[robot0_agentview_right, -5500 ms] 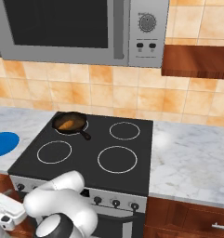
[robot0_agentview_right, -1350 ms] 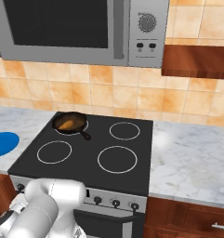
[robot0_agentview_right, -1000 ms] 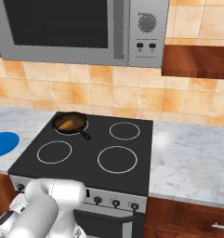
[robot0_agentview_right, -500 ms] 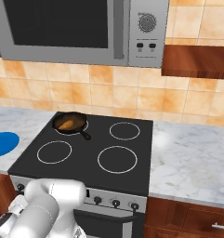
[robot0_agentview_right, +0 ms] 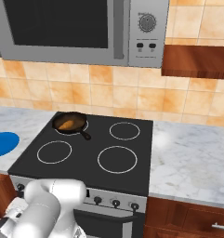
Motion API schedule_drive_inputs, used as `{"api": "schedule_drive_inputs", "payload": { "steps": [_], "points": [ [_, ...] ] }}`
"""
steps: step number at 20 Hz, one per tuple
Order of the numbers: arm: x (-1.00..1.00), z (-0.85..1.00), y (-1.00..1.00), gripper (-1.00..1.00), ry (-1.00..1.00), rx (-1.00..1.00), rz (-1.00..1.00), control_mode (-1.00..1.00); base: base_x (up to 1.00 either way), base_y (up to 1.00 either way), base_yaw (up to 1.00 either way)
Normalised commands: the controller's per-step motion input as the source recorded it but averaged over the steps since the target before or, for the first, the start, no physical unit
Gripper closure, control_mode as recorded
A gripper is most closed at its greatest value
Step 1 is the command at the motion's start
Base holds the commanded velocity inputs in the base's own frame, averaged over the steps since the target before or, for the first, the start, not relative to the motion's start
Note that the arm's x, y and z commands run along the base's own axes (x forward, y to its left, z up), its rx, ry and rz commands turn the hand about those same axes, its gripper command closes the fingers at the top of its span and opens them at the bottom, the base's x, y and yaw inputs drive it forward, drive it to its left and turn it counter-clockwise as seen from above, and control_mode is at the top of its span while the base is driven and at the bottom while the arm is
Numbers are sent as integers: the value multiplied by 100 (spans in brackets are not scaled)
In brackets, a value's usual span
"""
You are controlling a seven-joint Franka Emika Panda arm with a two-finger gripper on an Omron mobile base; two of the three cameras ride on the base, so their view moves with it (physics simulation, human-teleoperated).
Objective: Pick the croissant and place it on the pan. Then turn on the stove to warm the croissant.
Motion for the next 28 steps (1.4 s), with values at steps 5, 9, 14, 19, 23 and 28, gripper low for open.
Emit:
{"api": "schedule_drive_inputs", "payload": {
  "steps": [5, 9, 14, 19, 23, 28],
  "points": [
    [-3, 24, 0, -100, -5, 6, 0, -100, 0, 0, 0],
    [-3, 19, 0, -100, -5, 6, 0, -100, 0, 0, 0],
    [0, 1, -8, -100, 0, 2, 0, -100, 0, 0, 0],
    [0, 0, -17, -100, 0, 1, 0, -100, 0, 0, 0],
    [0, 0, 0, -100, 0, 0, 0, -100, 0, 0, 0],
    [1, 0, 0, -100, 0, 0, 0, -100, 0, 0, 0]
  ]
}}
